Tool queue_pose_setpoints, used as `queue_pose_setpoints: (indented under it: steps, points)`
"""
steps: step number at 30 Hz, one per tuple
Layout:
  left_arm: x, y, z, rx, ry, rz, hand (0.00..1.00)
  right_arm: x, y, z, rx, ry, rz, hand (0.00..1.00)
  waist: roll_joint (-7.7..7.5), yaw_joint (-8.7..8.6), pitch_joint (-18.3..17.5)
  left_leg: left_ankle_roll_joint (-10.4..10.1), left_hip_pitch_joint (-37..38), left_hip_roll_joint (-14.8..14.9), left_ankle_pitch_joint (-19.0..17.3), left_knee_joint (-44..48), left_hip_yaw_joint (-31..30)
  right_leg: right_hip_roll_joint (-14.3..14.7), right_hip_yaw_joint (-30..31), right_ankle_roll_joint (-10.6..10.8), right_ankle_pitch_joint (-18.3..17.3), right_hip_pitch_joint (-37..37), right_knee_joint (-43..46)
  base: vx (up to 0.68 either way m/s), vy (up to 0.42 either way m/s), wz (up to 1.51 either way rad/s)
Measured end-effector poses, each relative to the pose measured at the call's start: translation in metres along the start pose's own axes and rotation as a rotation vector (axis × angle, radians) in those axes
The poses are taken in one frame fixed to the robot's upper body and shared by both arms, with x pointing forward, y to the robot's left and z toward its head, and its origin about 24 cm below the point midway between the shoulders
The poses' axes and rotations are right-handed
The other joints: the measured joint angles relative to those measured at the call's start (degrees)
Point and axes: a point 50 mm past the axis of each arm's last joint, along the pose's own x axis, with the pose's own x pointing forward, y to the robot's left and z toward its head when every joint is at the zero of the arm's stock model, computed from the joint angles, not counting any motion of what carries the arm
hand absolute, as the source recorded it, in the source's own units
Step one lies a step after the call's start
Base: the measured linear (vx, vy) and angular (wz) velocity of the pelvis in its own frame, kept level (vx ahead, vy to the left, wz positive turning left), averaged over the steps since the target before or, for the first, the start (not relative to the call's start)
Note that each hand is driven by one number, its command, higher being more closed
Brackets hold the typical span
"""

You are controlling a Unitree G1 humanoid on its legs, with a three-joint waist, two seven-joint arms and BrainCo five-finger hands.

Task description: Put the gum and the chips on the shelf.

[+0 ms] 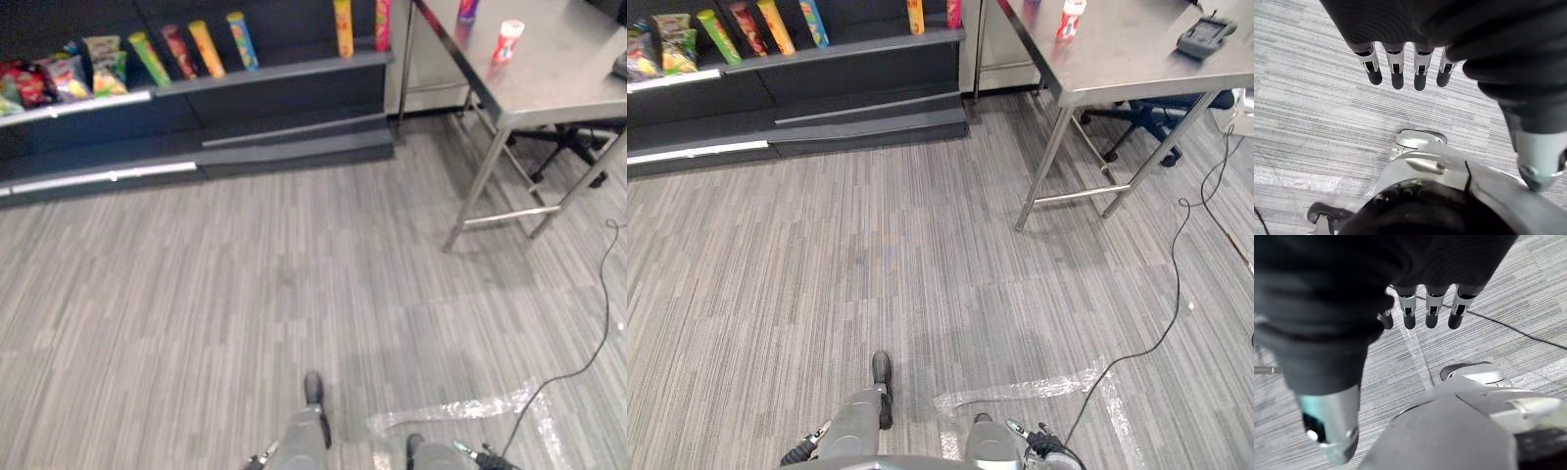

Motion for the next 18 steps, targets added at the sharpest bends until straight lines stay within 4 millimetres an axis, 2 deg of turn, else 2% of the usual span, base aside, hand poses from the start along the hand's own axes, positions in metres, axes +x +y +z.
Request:
queue_pose_setpoints:
  steps: [1, 2, 3, 4, 5, 6, 8, 9, 10, 11, 12, 14, 15, 16, 17, 18]
  points:
    - [0.000, 0.002, 0.000, -0.008, -0.001, 0.001, 0.00, 0.000, 0.000, 0.000, 0.003, 0.000, 0.002, 0.00, -1.07, 0.27, -0.29, 0.39, -0.14, -1.36, 0.01, 2.83, 1.18, -1.96, 1.03, 0.99, -0.60, 1.05, -1.44, 0.41, 0.440, -0.58]
    - [-0.002, 0.008, -0.003, -0.006, 0.002, 0.014, 0.00, 0.000, 0.003, -0.002, 0.006, 0.006, 0.011, 0.00, -2.60, 1.22, -1.38, 3.84, -0.86, -2.83, -2.53, 5.99, 3.57, -4.06, 2.06, 0.84, -0.50, 2.11, -3.03, 0.43, 0.360, -0.53]
    - [-0.001, 0.010, 0.000, 0.000, -0.007, 0.018, 0.00, 0.000, 0.008, -0.001, 0.011, 0.001, 0.024, 0.00, -3.39, 1.27, -1.87, 5.83, -1.43, -3.91, -4.42, 7.75, 4.66, -5.17, 2.78, 1.14, 0.65, 1.76, -1.09, 0.37, 0.236, -0.36]
    - [-0.001, 0.012, 0.002, 0.003, -0.014, 0.021, 0.00, 0.000, 0.009, -0.001, 0.012, 0.001, 0.029, 0.00, -4.01, 1.23, -2.34, 6.23, -1.66, -4.91, -5.40, 8.27, 5.04, -5.97, 2.55, 1.45, 1.21, 1.18, 0.18, 0.53, 0.328, -0.19]
    - [-0.001, 0.012, 0.003, 0.009, -0.018, 0.020, 0.00, 0.001, 0.011, 0.002, 0.012, -0.007, 0.038, 0.00, -4.36, 1.40, -3.21, 7.01, -1.13, -6.57, -6.93, 8.28, 6.48, -7.83, 3.54, 3.67, 4.16, -0.83, 2.87, 0.42, 0.266, -0.14]
    - [-0.001, 0.012, 0.002, 0.009, -0.013, 0.020, 0.00, 0.001, 0.011, 0.002, 0.014, -0.009, 0.039, 0.00, -4.20, 1.35, -3.59, 7.52, -0.53, -7.02, -7.40, 7.92, 6.93, -8.11, 4.56, 3.55, 5.23, -1.53, 4.15, 0.48, 0.319, -0.29]
    - [-0.002, 0.013, -0.004, 0.010, 0.009, 0.022, 0.00, 0.001, 0.014, 0.002, 0.019, -0.016, 0.049, 0.00, -4.03, 1.41, -5.17, 10.06, 3.73, -8.51, -8.67, 5.78, 9.30, -8.80, 8.06, 3.26, 10.64, -6.35, 14.73, 0.40, 0.252, -0.33]
    - [-0.002, 0.014, -0.004, 0.016, 0.008, 0.021, 0.00, 0.001, 0.014, 0.003, 0.019, -0.022, 0.050, 0.00, -4.06, 1.26, -5.31, 10.66, 5.04, -8.91, -9.18, 5.25, 9.53, -8.99, 8.21, 3.17, 12.78, -7.85, 18.47, 0.37, 0.237, -0.20]
    - [-0.002, 0.015, -0.003, 0.033, 0.007, 0.012, 0.00, 0.000, 0.015, 0.005, 0.019, -0.033, 0.053, 0.00, -4.32, 0.92, -5.40, 11.16, 8.07, -10.06, -10.11, 3.81, 9.65, -9.88, 7.64, 3.04, 18.25, -10.51, 25.55, 0.27, 0.180, -0.02]
    - [-0.002, 0.015, -0.002, 0.045, 0.005, 0.006, 0.00, 0.000, 0.015, 0.004, 0.021, -0.032, 0.053, 0.00, -4.42, 0.64, -5.43, 11.63, 9.70, -10.53, -10.48, 3.03, 9.62, -10.28, 7.32, 2.73, 21.73, -11.62, 28.90, 0.42, 0.219, 0.17]
    - [-0.002, 0.015, 0.000, 0.069, -0.001, -0.004, 0.00, 0.000, 0.014, 0.003, 0.026, -0.033, 0.052, 0.00, -3.99, -0.27, -5.15, 12.88, 13.73, -11.22, -11.30, 1.54, 8.93, -10.72, 5.53, 3.37, 22.48, -14.13, 38.33, 0.37, 0.145, 0.21]
    - [-0.002, 0.014, 0.001, 0.077, -0.002, -0.007, 0.00, 0.000, 0.014, 0.005, 0.047, -0.044, 0.051, 0.00, -3.99, -0.32, -5.01, 13.22, 18.90, -11.74, -11.56, -1.23, 8.25, -10.66, 1.13, 2.46, 17.03, -16.30, 45.71, 0.34, 0.088, 0.13]
    - [-0.002, 0.013, 0.000, 0.088, 0.001, -0.012, 0.00, 0.000, 0.013, 0.006, 0.047, -0.050, 0.050, 0.00, -3.72, -0.42, -4.85, 13.14, 23.00, -11.83, -11.75, -3.89, 7.67, -10.24, -4.00, 0.81, 11.61, -17.76, 48.09, 0.43, 0.046, 0.08]
    - [-0.002, 0.013, 0.000, 0.094, 0.001, -0.014, 0.00, 0.000, 0.014, 0.008, 0.055, -0.059, 0.051, 0.00, -3.54, -0.73, -4.73, 12.88, 25.99, -11.55, -12.15, -5.70, 7.57, -9.06, -8.18, -0.53, 7.65, -19.33, 46.64, 0.35, 0.029, 0.11]
    - [-0.002, 0.013, 0.000, 0.094, 0.000, -0.013, 0.00, 0.000, 0.015, 0.009, 0.058, -0.065, 0.053, 0.00, -3.51, -1.01, -4.71, 12.64, 26.91, -11.32, -12.39, -6.04, 7.51, -8.29, -9.89, -0.78, 6.51, -20.10, 44.60, 0.32, -0.018, 0.21]
    - [-0.002, 0.013, -0.001, 0.093, 0.004, -0.011, 0.00, 0.000, 0.015, 0.011, 0.067, -0.075, 0.055, 0.00, -3.39, -1.73, -4.55, 12.36, 28.42, -10.81, -12.83, -6.46, 7.30, -6.92, -12.75, -1.60, 5.81, -21.43, 38.75, 0.27, -0.067, 0.28]
